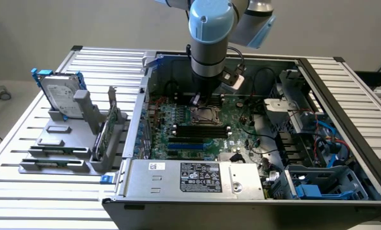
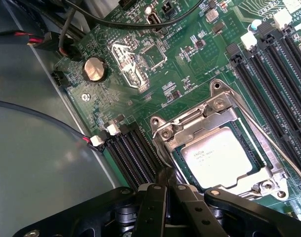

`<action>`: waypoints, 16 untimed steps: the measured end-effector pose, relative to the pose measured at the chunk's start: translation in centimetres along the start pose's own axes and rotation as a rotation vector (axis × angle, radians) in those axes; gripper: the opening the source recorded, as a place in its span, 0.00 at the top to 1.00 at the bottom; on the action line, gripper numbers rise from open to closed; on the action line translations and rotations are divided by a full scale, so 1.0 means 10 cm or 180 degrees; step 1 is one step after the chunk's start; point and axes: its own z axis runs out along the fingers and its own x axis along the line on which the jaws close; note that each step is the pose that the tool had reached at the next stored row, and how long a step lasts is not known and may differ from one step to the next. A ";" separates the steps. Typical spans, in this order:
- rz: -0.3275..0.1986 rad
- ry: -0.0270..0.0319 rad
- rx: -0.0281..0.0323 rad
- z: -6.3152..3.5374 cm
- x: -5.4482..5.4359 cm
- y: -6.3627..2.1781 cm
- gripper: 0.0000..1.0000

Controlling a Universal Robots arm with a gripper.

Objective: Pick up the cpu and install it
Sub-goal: 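Close the cpu cover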

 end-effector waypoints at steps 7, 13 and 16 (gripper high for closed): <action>-0.0002 0.0000 0.0000 0.002 0.00 -0.003 0.89; -0.0002 0.0000 0.0000 0.004 0.01 -0.007 0.89; -0.0002 0.0000 0.0000 0.005 0.01 -0.009 0.89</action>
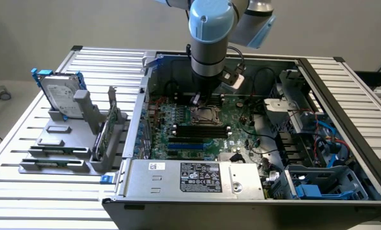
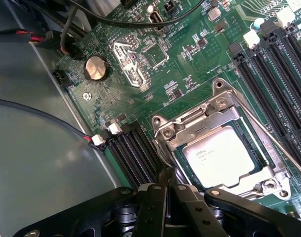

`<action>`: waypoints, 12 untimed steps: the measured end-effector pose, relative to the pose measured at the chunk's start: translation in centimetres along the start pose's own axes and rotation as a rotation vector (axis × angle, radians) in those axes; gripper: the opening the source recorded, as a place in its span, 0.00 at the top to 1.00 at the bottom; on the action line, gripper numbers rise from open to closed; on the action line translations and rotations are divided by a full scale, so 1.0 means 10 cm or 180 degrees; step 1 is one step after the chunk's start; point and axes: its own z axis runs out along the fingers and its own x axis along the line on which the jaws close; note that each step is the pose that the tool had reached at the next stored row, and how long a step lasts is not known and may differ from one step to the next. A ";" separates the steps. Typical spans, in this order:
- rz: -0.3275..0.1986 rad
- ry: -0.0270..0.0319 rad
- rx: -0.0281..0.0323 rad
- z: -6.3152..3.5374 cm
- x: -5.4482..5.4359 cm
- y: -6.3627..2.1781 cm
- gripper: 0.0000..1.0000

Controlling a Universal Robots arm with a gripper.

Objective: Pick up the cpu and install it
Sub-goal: 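Close the cpu cover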

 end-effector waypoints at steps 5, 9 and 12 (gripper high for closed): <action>-0.0001 0.0000 0.0000 0.001 0.00 -0.002 0.89; -0.0004 0.0000 0.0001 0.001 0.00 -0.002 0.89; -0.0004 0.0000 0.0001 0.001 0.00 -0.004 0.89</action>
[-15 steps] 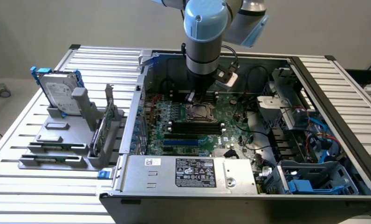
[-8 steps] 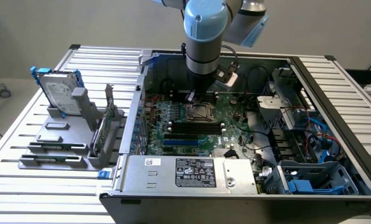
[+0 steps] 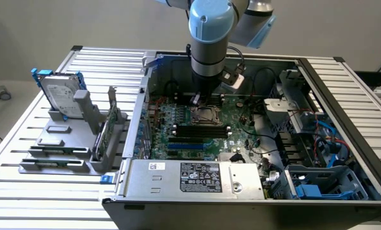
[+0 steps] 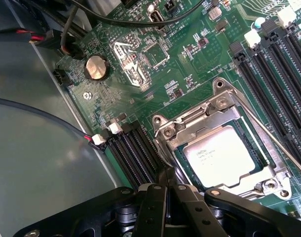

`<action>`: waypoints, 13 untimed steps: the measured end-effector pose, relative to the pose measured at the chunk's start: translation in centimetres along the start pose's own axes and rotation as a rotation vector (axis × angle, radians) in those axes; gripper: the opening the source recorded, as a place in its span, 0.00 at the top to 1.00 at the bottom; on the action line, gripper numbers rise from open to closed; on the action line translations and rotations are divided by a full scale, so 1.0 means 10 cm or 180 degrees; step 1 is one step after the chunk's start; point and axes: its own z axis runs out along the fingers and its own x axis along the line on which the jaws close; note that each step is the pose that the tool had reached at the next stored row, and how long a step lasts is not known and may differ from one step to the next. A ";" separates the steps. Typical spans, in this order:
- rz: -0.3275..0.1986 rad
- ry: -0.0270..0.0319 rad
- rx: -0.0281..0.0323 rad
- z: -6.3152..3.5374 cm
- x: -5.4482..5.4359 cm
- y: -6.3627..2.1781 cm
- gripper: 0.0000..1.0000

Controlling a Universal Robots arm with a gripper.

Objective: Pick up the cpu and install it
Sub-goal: 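Close the cpu cover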

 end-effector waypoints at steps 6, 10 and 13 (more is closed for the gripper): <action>-0.0001 0.0000 0.0000 -0.001 -0.01 -0.011 0.89; 0.0000 0.0000 0.0000 -0.001 -0.01 -0.012 0.89; 0.0000 0.0000 0.0000 -0.002 -0.01 -0.013 0.89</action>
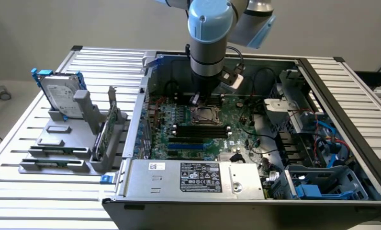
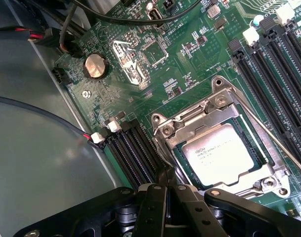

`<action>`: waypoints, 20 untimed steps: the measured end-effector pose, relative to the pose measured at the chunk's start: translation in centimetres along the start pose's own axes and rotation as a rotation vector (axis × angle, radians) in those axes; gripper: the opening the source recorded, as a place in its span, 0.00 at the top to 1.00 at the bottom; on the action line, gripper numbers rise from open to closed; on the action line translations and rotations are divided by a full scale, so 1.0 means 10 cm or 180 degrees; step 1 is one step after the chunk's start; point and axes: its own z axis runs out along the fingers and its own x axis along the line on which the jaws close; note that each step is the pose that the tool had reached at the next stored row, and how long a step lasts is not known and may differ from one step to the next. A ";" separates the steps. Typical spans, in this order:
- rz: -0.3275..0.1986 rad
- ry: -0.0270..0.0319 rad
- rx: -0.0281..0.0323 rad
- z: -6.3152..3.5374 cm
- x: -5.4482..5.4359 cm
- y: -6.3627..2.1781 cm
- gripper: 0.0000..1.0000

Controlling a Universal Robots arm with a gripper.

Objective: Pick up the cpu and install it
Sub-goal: 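Close the cpu cover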

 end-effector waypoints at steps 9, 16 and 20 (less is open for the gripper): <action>-0.0001 0.0001 0.0000 0.001 0.00 0.000 0.89; -0.0003 0.0000 0.0001 0.000 0.00 0.001 0.89; -0.0009 -0.0001 0.0003 -0.001 0.00 0.004 0.89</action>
